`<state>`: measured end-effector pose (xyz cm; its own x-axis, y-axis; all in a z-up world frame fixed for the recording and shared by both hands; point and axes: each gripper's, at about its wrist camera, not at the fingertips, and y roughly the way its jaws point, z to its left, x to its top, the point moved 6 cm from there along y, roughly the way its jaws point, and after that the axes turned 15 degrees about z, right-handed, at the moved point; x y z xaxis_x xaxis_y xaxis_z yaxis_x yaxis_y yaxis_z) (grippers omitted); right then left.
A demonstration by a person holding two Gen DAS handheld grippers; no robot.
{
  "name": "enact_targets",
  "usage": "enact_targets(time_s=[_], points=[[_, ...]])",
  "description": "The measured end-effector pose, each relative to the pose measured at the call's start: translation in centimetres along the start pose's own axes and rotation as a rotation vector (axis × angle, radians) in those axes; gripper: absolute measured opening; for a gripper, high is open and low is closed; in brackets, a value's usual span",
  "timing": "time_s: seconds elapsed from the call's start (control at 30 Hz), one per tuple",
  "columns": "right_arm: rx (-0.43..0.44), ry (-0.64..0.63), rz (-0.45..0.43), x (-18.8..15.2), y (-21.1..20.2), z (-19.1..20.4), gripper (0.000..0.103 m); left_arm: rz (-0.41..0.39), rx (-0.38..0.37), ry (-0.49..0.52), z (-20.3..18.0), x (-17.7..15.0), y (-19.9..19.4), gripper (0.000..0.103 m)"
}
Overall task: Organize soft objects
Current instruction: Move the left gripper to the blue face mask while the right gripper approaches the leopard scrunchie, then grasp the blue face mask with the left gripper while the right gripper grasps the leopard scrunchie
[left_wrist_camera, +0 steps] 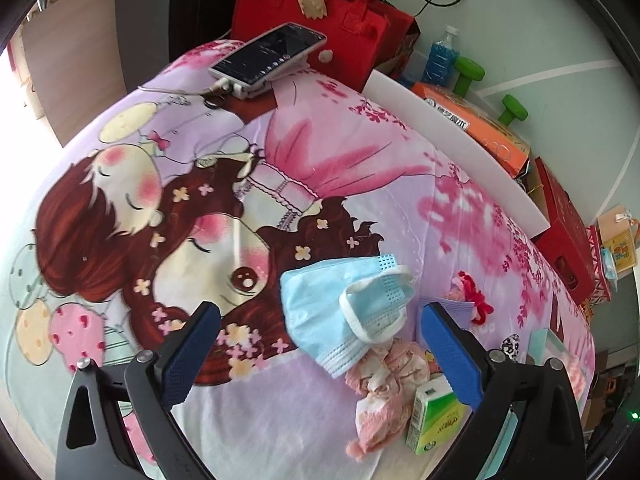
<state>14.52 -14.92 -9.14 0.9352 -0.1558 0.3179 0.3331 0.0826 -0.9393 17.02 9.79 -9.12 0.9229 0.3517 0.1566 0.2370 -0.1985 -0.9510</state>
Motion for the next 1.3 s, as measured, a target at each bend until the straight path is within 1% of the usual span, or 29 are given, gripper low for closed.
enact_targets(time_s=[0.3, 0.43, 0.53, 0.63, 0.7, 0.8, 0.97, 1.03, 1.07, 1.13, 1.3], points=[[0.043, -0.004, 0.006, 0.0, 0.9, 0.1, 0.102, 0.051, 0.016, -0.029, 0.5, 0.9, 2.6, 0.1], [0.044, -0.022, 0.001, 0.0, 0.9, 0.4, 0.098, 0.068, 0.035, -0.033, 0.3, 0.9, 3.2, 0.1], [0.051, -0.025, 0.015, -0.1, 1.3, 0.5, 0.092, 0.075, 0.045, -0.032, 0.2, 0.8, 3.4, 0.1], [0.053, -0.03, 0.022, -0.2, 1.5, 0.5, 0.088, 0.091, 0.028, -0.048, 0.0, 0.7, 3.7, 0.1], [0.043, -0.036, 0.024, -0.2, 1.6, 0.5, 0.087, 0.098, 0.016, -0.05, -0.1, 0.6, 4.0, 0.1], [0.046, -0.037, 0.034, -0.4, 1.9, 0.5, 0.084, 0.112, 0.017, -0.048, -0.3, 0.4, 4.4, 0.1], [0.046, -0.048, 0.047, -0.5, 2.4, 0.6, 0.08, 0.131, -0.023, -0.082, -0.2, 0.3, 4.8, 0.1], [0.046, -0.054, 0.053, -0.6, 2.6, 0.7, 0.079, 0.13, -0.026, -0.09, -0.2, 0.2, 4.8, 0.099], [0.046, -0.058, 0.056, -0.6, 2.8, 0.8, 0.077, 0.13, -0.026, -0.091, -0.2, 0.2, 4.9, 0.099], [0.041, -0.066, 0.067, -0.7, 3.1, 0.9, 0.072, 0.127, -0.021, -0.092, -0.1, 0.2, 4.9, 0.095], [0.002, -0.09, 0.087, -1.0, 4.1, 0.9, 0.065, 0.12, -0.028, -0.098, 0.1, 0.2, 4.6, 0.076]])
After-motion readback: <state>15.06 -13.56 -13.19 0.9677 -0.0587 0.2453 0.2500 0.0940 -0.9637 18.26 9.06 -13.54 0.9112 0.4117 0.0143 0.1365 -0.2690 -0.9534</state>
